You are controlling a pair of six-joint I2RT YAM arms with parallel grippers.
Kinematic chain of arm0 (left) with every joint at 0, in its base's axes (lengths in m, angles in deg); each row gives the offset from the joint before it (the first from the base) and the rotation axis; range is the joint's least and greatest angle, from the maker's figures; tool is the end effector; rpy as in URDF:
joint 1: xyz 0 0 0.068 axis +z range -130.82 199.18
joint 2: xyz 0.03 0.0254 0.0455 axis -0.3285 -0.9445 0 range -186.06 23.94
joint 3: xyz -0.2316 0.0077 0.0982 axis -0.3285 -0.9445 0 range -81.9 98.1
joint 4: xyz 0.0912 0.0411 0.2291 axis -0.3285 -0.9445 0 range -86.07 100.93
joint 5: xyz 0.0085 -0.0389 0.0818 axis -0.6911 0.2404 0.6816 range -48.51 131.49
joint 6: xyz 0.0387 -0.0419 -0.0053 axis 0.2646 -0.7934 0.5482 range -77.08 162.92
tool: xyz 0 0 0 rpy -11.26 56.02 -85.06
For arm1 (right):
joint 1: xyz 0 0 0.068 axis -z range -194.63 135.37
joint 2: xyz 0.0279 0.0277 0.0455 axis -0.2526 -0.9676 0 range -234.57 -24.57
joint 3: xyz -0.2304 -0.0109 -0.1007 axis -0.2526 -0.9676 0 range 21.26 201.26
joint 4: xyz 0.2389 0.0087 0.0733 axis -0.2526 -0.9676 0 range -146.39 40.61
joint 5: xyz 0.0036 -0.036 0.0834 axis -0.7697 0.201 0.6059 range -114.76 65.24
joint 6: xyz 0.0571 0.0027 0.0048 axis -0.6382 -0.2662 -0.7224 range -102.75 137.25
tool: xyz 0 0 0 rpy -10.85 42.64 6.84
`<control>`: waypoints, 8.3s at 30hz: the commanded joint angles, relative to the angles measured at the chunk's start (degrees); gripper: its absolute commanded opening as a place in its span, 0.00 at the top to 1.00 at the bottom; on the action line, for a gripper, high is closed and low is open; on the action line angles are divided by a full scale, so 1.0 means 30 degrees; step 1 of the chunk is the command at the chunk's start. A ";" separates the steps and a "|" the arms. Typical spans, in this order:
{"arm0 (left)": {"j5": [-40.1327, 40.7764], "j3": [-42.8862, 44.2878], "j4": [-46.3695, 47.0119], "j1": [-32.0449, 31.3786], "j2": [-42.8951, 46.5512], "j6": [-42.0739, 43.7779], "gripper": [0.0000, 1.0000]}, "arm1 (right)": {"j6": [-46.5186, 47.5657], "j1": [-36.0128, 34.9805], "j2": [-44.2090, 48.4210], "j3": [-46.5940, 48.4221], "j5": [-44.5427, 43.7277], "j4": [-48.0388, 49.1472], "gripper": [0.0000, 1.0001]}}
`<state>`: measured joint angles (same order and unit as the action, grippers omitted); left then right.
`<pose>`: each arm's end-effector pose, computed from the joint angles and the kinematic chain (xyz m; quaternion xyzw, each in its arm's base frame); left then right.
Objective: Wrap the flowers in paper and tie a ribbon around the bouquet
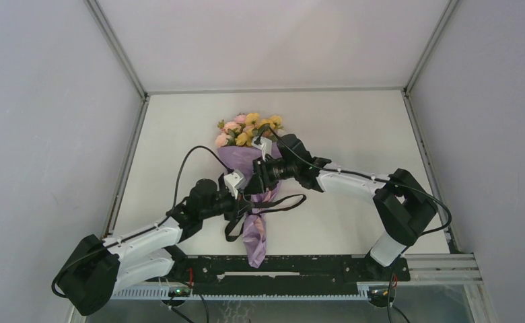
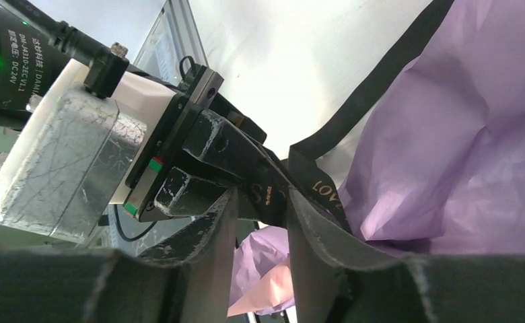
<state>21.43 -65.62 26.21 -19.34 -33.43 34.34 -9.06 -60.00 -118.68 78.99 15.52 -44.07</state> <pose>0.1519 -0.1388 0.1608 0.3049 0.7820 -0.3443 0.4207 0.2274 0.2677 0.2111 -0.3024 0.7780 0.5134 0.1990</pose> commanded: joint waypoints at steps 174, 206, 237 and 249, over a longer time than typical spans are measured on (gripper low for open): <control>-0.2528 -0.0414 0.0214 0.2110 0.2861 -0.1885 1.00 | -0.0363 0.0139 0.3991 -0.2979 -0.6721 -0.3935 0.56; -0.2479 -0.0555 0.0350 0.2615 0.2501 -0.1968 1.00 | 0.2286 -0.3260 0.0877 -0.5047 -0.4427 0.3236 0.93; -0.2648 -0.0794 0.0501 0.2691 0.2231 -0.1330 1.00 | 0.1114 -0.3194 0.4100 -0.7204 -0.5318 0.2976 0.81; -0.2192 -0.0915 0.0419 0.2679 0.2093 -0.1300 1.00 | -0.0077 -0.1969 0.5771 -0.8302 -0.4965 0.1711 1.00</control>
<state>14.11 -66.91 24.97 -11.76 -26.98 29.40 -6.65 -68.06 -105.50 56.55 0.22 -38.67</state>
